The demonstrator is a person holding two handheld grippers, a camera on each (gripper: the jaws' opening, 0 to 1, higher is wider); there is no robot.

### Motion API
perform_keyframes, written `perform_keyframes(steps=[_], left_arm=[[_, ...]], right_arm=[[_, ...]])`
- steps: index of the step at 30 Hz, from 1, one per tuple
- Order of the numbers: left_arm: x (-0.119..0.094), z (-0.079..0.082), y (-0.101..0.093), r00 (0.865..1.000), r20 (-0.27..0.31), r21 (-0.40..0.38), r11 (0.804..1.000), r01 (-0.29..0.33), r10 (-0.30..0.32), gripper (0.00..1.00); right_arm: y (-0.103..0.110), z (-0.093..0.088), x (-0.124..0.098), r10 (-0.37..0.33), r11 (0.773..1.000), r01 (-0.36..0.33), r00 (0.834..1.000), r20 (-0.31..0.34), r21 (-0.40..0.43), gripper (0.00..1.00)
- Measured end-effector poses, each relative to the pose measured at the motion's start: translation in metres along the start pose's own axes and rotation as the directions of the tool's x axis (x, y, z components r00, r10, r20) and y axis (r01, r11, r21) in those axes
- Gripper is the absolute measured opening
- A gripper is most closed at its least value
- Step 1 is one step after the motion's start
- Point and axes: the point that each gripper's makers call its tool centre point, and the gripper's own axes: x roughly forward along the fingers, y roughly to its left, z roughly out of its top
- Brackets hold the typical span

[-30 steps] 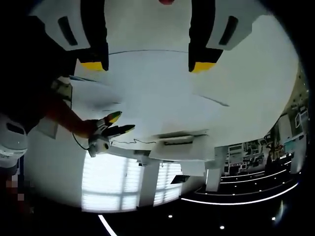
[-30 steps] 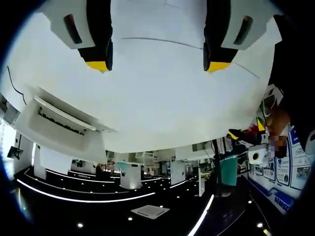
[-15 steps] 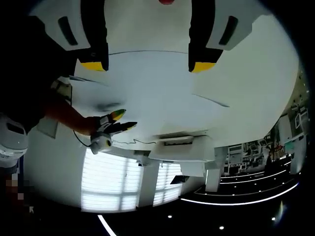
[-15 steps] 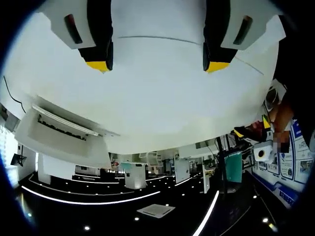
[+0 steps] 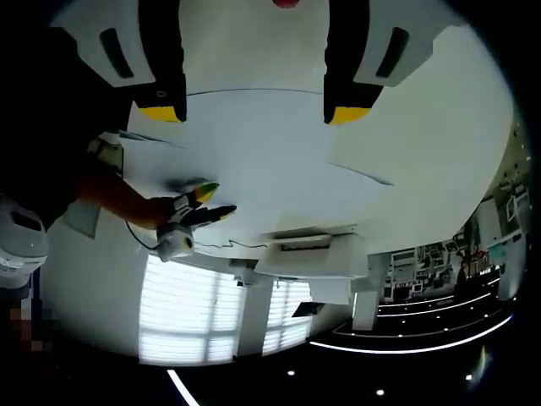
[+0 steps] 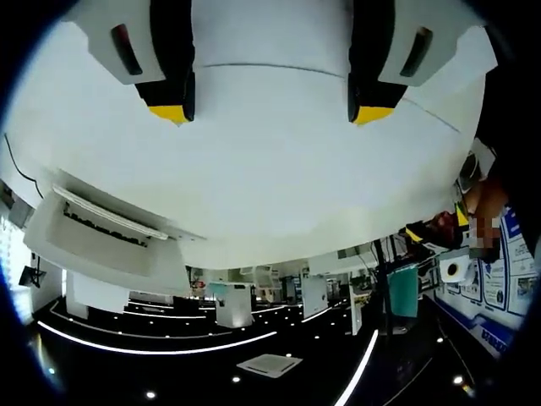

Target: Organize the stack of printing papers by aligning and flattening the scattered papers on the table

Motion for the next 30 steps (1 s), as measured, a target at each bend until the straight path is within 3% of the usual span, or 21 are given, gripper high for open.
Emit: perform_keyframes(steps=[18, 21, 30], left_arm=[[0.003, 0.003, -0.002, 1.000, 0.000, 0.009, 1.000, 0.009, -0.009, 0.70], [0.003, 0.003, -0.003, 1.000, 0.000, 0.010, 1.000, 0.010, -0.010, 0.70], [0.004, 0.001, -0.003, 1.000, -0.001, 0.004, 1.000, 0.010, -0.010, 0.70]], right_arm=[[0.010, -0.002, -0.003, -0.030, 0.999, 0.030, 1.000, 0.001, -0.039, 0.66], [0.008, -0.001, -0.004, -0.045, 0.999, 0.045, 0.999, 0.010, -0.028, 0.58], [0.020, -0.001, -0.008, -0.029, 0.999, 0.030, 1.000, 0.012, -0.038, 0.49]])
